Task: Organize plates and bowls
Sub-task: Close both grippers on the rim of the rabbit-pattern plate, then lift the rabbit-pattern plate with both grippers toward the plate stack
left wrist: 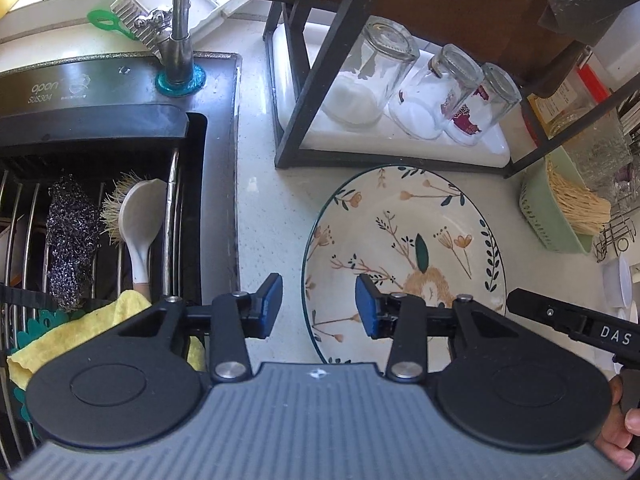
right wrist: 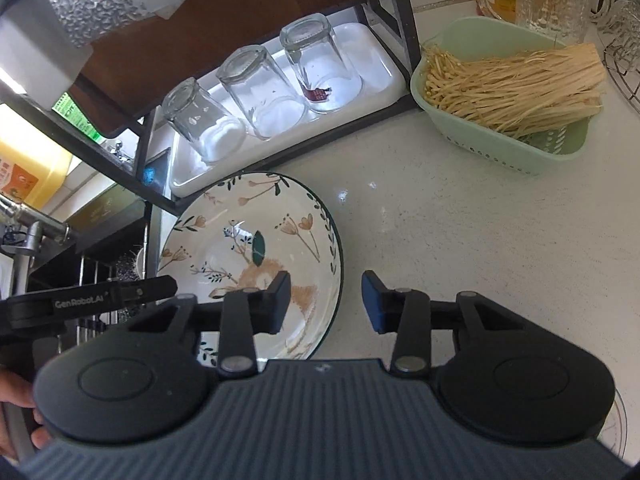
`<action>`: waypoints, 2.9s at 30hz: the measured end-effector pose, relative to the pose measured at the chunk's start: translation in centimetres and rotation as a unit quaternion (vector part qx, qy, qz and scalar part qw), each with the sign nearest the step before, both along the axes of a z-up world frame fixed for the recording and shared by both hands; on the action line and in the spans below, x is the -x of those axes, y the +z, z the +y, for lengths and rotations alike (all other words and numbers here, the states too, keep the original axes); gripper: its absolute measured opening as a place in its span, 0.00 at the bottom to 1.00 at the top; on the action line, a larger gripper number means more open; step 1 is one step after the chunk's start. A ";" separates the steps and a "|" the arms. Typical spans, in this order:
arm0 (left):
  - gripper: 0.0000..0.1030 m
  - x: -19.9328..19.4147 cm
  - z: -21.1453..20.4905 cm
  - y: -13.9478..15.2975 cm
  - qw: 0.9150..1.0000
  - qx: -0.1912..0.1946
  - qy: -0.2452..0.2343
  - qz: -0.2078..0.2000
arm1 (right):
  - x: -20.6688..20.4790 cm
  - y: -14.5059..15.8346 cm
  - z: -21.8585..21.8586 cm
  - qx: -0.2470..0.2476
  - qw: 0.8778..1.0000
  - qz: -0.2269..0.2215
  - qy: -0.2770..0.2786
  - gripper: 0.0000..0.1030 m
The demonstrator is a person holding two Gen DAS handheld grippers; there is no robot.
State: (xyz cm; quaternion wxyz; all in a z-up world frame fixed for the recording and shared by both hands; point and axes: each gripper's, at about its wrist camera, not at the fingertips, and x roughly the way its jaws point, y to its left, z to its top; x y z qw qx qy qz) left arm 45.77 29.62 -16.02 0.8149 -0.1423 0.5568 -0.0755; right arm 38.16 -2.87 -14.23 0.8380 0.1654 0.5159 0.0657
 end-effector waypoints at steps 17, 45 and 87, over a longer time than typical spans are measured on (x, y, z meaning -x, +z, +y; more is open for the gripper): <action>0.17 -1.4 0.6 -1.0 1.000 0.019 -0.002 0.011 | -2.2 -2.3 0.5 0.007 0.999 0.026 0.021 0.13; 0.18 2.9 0.5 3.3 0.995 0.085 0.044 -0.002 | 1.6 2.1 -1.2 -0.011 0.998 -0.017 0.064 0.13; 0.18 9.8 -13.6 4.9 0.994 0.077 -0.070 0.030 | 14.2 2.3 -12.8 -0.020 0.999 -0.008 -0.043 0.13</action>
